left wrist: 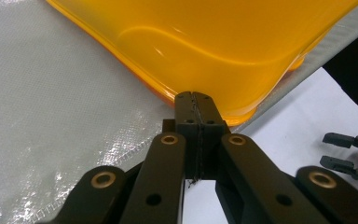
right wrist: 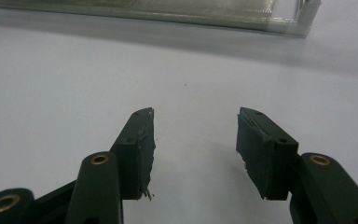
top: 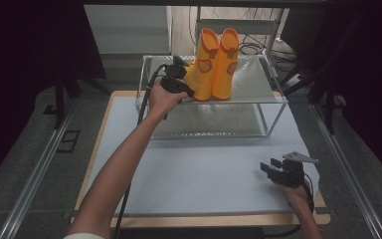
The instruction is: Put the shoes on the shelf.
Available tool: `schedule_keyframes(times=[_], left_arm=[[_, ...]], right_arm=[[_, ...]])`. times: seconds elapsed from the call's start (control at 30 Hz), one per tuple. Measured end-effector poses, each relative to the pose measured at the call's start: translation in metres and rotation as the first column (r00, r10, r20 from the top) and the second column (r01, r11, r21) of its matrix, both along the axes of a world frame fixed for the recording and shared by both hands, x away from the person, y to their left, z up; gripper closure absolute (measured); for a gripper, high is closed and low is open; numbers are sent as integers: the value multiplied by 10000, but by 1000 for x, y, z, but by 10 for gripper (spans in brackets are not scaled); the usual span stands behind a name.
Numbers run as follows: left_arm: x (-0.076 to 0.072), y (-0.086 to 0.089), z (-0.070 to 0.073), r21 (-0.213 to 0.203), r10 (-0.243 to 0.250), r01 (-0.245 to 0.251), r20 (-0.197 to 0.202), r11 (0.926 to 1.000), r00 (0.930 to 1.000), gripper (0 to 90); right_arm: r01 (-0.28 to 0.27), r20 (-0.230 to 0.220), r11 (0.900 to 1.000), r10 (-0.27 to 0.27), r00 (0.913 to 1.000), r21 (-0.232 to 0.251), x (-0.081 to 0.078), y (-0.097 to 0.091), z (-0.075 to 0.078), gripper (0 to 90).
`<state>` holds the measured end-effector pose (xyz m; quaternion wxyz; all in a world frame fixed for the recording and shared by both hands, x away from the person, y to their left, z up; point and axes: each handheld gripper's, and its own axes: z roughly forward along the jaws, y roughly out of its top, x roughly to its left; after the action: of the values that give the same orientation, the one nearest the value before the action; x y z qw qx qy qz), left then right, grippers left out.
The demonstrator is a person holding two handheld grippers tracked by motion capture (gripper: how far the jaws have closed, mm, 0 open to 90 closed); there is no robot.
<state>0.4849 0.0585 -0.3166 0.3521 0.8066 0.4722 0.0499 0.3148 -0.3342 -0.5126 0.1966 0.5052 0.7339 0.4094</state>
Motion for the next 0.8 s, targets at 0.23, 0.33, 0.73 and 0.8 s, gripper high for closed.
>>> schedule_keyframes(times=[0.23, 0.33, 0.73, 0.8], left_arm=[[-2, 8, -2, -117, -70, 70, 60, 9999, 10000, 859], [-4, 12, 1, -146, -138, 139, 108, 9998, 9998, 832], [-15, 28, 9, -398, -404, 431, 657, 9983, 9970, 656], [-18, 31, 10, -456, -508, 540, 685, 9975, 9964, 631]], right_arm=[[36, -14, 10000, -36, 10000, 25, 0, -1, 0, 463], [54, -18, 10000, -54, 10000, 37, 0, -2, 0, 462], [74, -40, 10000, -74, 10000, 11, 1, -3, -1, 461], [86, -58, 10000, -86, 9999, 15, 1, -3, -1, 462]])
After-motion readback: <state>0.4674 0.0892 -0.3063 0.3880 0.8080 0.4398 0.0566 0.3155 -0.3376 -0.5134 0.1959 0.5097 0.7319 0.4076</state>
